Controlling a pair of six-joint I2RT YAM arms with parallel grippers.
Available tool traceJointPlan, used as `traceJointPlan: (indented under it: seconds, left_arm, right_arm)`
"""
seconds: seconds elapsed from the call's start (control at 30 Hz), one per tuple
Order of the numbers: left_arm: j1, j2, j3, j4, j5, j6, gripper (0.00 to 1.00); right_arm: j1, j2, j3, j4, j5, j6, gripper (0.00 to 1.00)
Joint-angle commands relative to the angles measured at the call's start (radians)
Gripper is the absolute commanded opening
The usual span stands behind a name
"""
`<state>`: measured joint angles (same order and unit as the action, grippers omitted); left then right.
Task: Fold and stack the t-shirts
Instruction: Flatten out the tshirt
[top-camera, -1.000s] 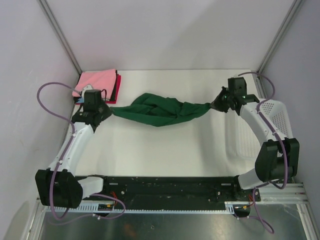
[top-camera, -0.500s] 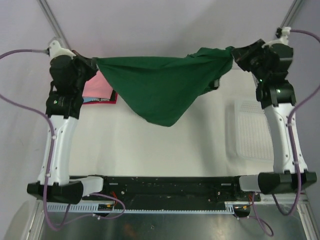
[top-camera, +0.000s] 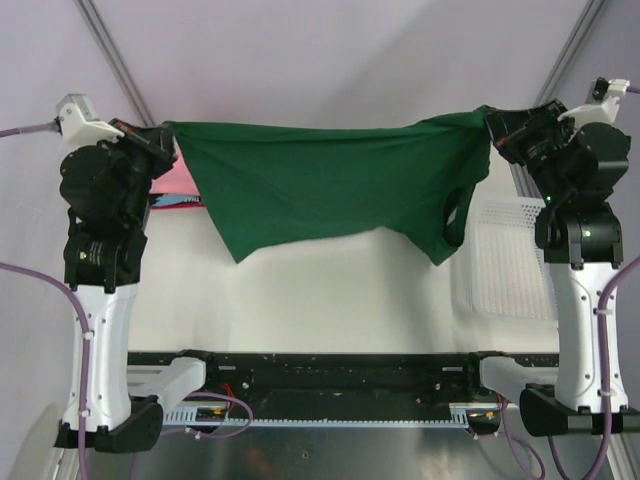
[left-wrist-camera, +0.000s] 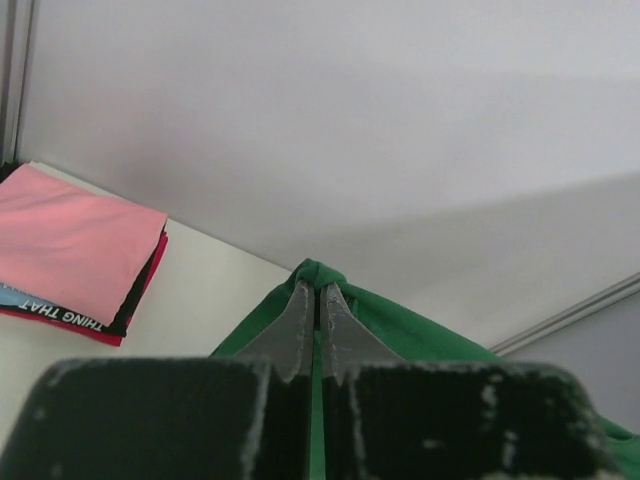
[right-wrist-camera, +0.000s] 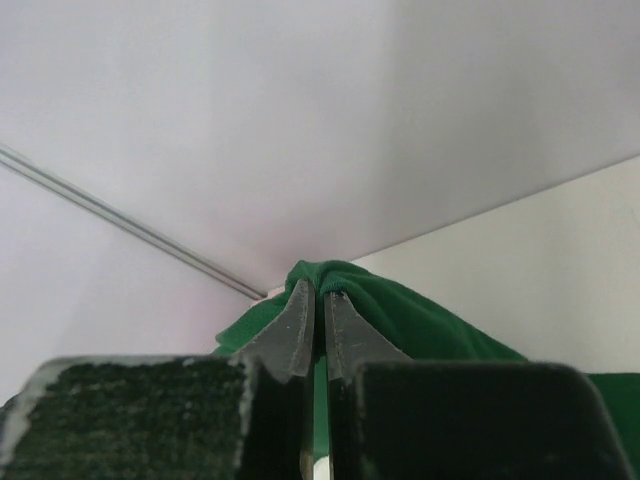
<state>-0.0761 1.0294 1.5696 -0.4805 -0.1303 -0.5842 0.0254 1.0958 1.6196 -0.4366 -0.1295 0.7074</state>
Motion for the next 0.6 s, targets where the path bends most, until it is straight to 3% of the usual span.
traceJointPlan:
  seconds: [0.0,0.2,0.4,0.57]
  left_arm:
    - [0.010,0.095,-0.002,0.026,0.013,-0.001,0.00]
    - [0.015,0.334,0.185,0.058,0.024,0.021,0.00]
    - [0.032,0.634,0.603,0.075,0.087,0.011,0.00]
    - [0.067,0.794,0.936,0.081,0.147,-0.026,0.00]
  right_arm:
    - [-0.013,0.098,-0.011,0.066,-0.032,0.000,0.00]
    - [-0.018,0.303,0.046,0.223,-0.081,0.019,0.00]
    - [-0.018,0.483,0.264,0.307,-0.084,0.039,0.00]
    - [-0.032,0.497,0.385,0.367,-0.021,0.025,0.00]
